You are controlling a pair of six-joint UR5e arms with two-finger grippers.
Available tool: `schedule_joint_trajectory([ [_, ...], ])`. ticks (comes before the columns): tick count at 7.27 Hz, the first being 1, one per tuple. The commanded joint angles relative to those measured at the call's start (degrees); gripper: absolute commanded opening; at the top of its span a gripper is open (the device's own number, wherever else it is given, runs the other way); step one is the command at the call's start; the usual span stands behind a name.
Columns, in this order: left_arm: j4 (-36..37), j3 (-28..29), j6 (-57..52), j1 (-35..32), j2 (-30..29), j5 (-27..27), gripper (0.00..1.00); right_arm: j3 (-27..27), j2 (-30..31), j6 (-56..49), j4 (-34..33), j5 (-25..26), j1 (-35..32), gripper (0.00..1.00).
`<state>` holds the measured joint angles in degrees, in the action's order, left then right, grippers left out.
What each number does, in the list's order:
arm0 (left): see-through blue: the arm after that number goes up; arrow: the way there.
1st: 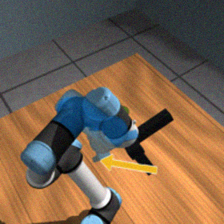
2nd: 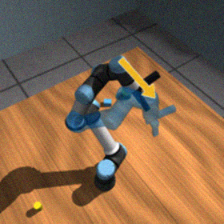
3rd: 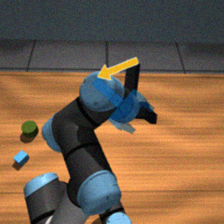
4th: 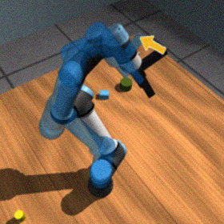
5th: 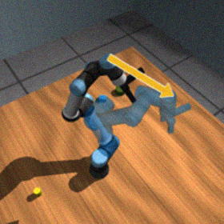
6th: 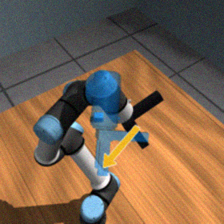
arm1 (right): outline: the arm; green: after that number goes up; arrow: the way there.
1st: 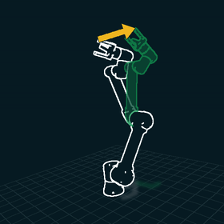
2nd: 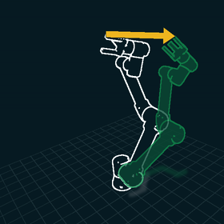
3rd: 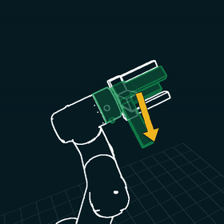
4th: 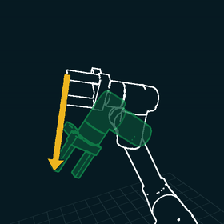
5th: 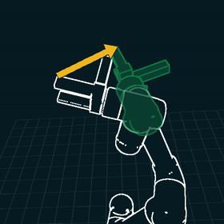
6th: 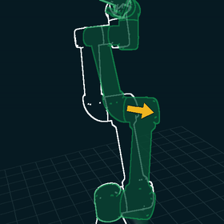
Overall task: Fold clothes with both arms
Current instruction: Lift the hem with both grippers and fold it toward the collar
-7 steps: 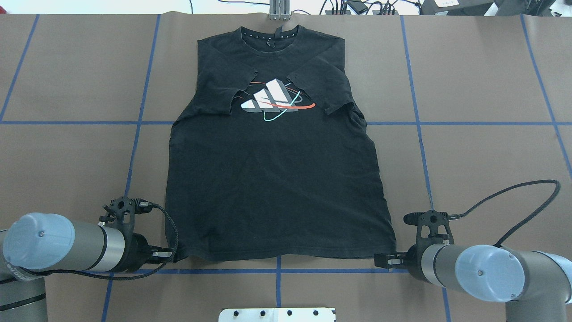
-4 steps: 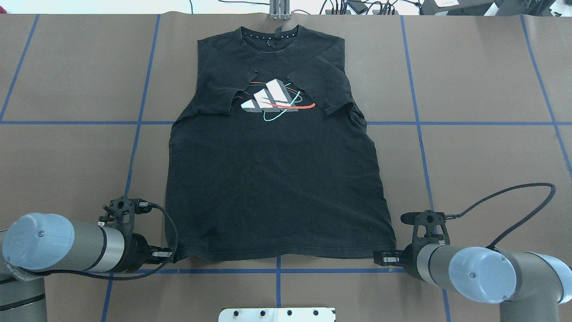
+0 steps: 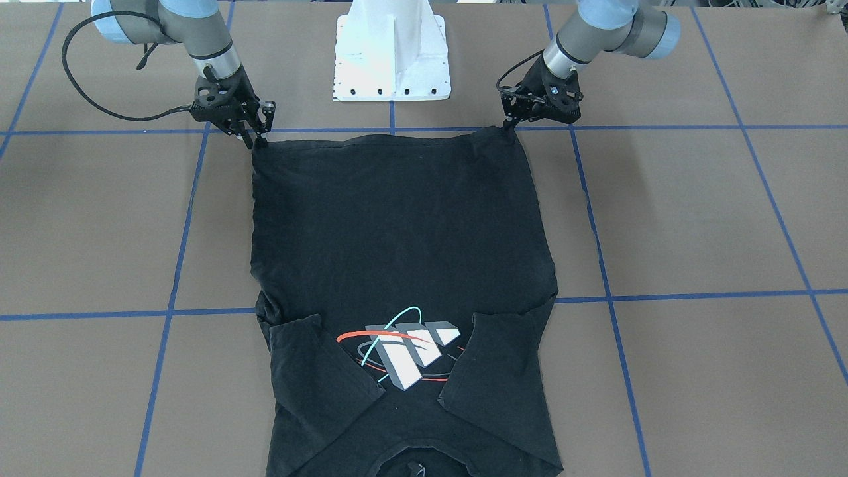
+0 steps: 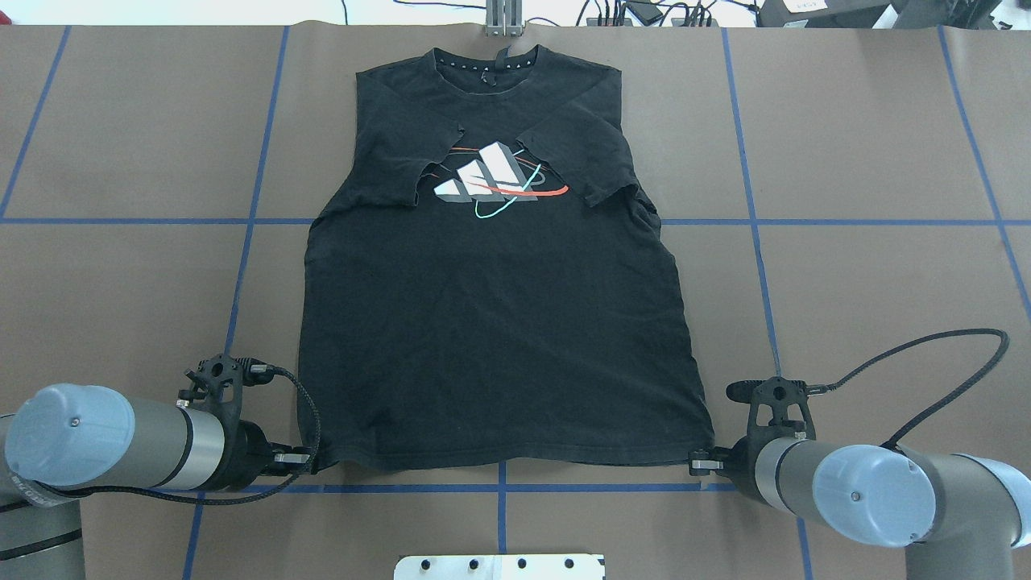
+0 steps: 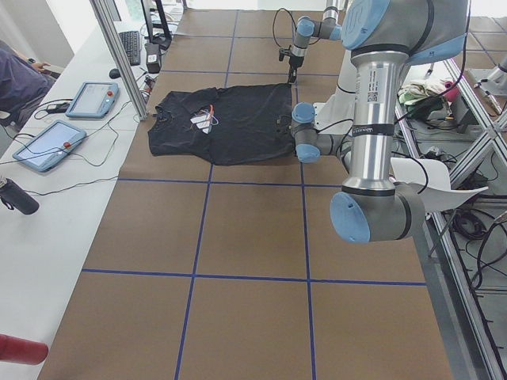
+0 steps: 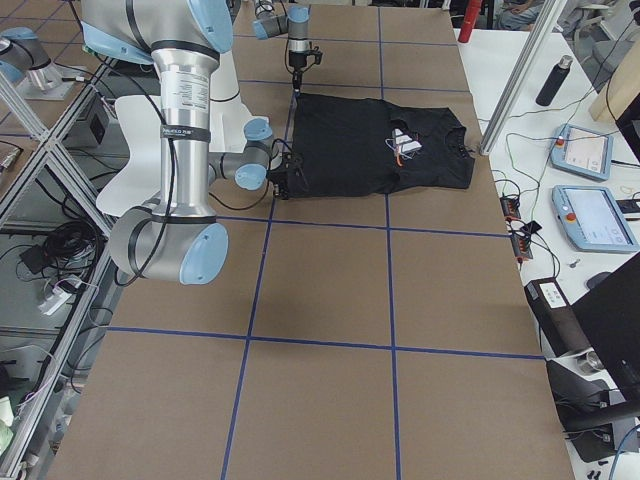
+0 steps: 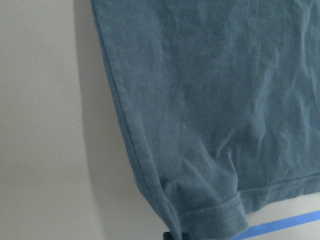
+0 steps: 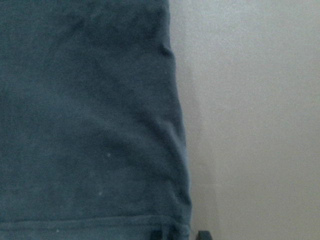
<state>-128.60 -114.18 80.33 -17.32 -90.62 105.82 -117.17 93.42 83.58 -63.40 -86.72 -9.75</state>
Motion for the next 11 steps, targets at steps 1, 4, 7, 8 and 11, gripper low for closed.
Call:
schedule_joint_trajectory([
  [1, 0.0, 0.0, 0.0, 0.0, 0.0, 0.0, 0.00, -0.4, 0.0, 0.0, -0.2, -0.1, 0.0, 0.02],
  [4, 0.4, -1.9, -0.3, -0.3, 0.2, 1.1, 0.00, -4.7, 0.1, -0.1, -3.1, -2.9, -0.1, 0.00],
  [7, 6.1, -11.1, -0.5, -3.0, 0.9, 13.9, 0.00, -18.9, 0.4, -0.1, -16.6, -12.7, -0.1, 0.00],
  [8, 6.3, -14.1, -0.5, -3.0, 1.6, 17.0, 0.00, -21.7, 0.6, -0.1, -18.8, -15.6, 0.7, 0.00],
  [11, 6.4, -21.2, 0.0, -3.0, 4.0, 21.9, 0.00, -30.3, -0.1, -0.1, -25.9, -15.9, 6.3, 0.00],
])
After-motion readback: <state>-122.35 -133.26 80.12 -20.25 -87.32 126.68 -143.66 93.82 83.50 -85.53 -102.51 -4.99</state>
